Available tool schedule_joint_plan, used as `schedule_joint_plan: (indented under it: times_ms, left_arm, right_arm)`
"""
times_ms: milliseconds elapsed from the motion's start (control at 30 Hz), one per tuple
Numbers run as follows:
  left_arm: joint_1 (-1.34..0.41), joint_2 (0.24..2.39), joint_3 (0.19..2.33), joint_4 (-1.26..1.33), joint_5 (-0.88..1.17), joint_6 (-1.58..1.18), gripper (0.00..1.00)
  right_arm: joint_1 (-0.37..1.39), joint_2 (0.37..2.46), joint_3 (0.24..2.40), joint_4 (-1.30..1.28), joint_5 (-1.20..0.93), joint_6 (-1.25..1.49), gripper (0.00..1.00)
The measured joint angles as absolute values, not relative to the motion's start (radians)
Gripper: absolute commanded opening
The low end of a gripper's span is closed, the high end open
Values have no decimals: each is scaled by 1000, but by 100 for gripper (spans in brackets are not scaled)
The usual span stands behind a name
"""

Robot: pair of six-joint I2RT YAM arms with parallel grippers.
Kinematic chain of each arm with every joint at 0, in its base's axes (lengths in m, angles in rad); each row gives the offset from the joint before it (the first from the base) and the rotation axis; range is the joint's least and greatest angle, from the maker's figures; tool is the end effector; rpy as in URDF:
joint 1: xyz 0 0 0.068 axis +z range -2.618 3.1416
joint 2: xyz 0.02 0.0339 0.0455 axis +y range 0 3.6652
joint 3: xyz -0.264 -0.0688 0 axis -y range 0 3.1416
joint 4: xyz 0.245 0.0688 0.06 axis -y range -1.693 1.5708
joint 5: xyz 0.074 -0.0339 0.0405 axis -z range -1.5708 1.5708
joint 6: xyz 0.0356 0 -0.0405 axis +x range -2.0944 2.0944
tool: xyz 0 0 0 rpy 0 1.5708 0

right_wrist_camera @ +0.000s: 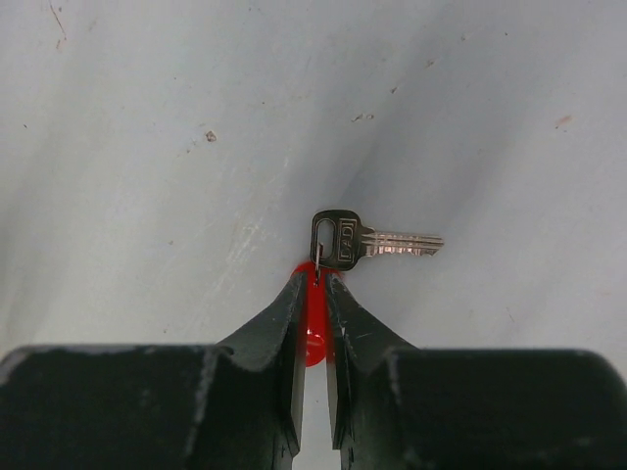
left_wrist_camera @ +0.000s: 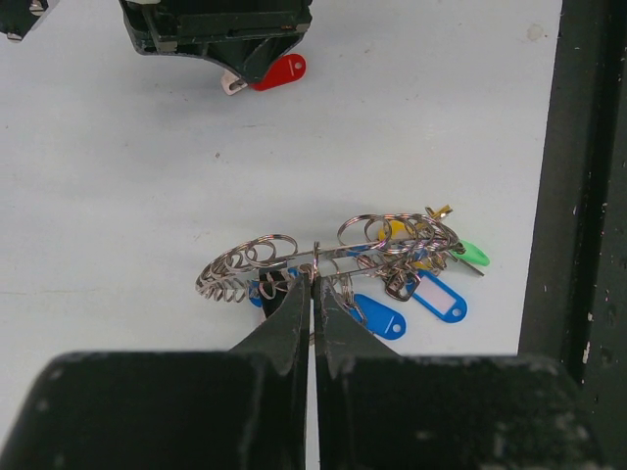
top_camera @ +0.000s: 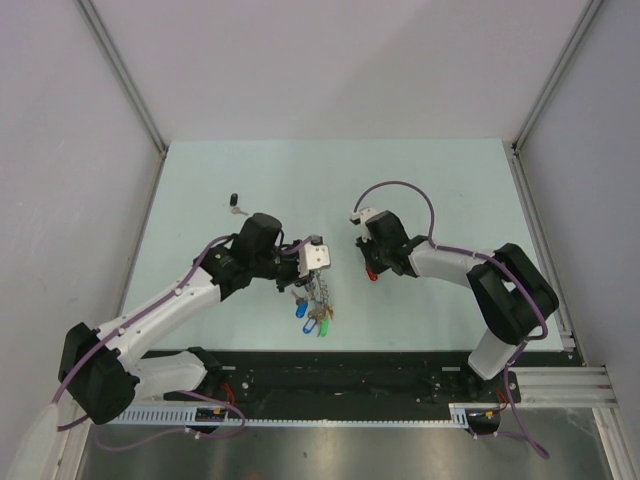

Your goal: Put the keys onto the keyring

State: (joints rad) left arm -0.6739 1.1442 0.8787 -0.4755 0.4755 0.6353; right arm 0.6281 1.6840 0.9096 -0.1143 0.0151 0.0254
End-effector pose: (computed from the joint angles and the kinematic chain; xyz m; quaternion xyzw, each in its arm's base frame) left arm 0.1780 -0.1630 0.2761 0.6168 0.6478 -0.2231 0.3875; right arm 0.2722 0.1970 0.1623 -0.2773 0.9007 0.1006 0.3191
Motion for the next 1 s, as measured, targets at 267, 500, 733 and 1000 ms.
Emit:
schedule_joint_plan:
  times_ms: [267, 500, 733, 1000]
  left_arm:
    - [-674, 1144, 878, -474, 474, 635, 0]
    - [-674, 1139, 875, -473, 474, 635, 0]
    - [-674, 1136, 872, -472, 475, 629, 0]
    - [-674, 1136, 871, -472, 475, 628, 0]
  right_arm:
    - [642, 1684, 909, -79, 50, 30, 17]
    - [643, 1684, 895, -53, 65, 35, 17]
    - [647, 1684, 876, -46, 72, 41, 17]
    - [652, 1684, 865, -29, 75, 46, 16]
